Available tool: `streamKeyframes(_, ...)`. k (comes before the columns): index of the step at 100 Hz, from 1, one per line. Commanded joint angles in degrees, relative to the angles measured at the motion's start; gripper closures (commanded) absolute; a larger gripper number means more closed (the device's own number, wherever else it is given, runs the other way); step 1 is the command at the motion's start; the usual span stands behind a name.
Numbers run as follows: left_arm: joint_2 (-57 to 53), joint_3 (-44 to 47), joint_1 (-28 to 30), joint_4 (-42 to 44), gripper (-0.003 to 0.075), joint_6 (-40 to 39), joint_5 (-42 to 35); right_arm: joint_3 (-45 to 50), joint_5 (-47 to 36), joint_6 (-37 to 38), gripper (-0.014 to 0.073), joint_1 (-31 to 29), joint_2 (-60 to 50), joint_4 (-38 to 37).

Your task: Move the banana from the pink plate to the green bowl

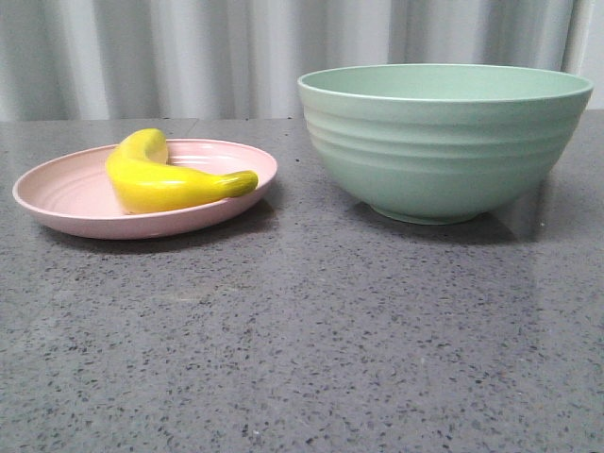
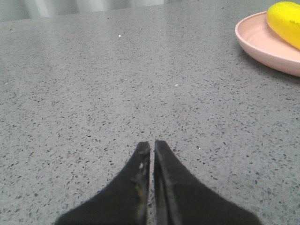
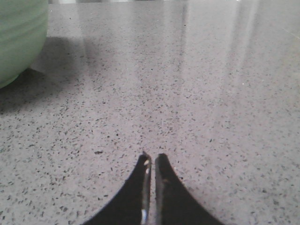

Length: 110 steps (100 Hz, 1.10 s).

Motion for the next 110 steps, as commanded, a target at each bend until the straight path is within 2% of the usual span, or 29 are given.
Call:
streamKeyframes(1,-1.92,1.44,-0.07,-0.52,0.0739,-0.49,-2.2,1.4,-1.26,-0.39,0.0673,-0.32,-1.07,-0.08)
streamKeyframes(85,-1.92,1.44,-0.07,-0.52,0.0739,-0.49,-2.2,1.4,-1.26,-0.39,0.0673,-0.32,-1.07,-0.08)
streamKeyframes(110,-1.92,1.44,-0.07,-0.12,0.0739,-0.49,-5.62,1.4,-1.26,-0.39,0.0673,-0.32,-1.07,-0.08)
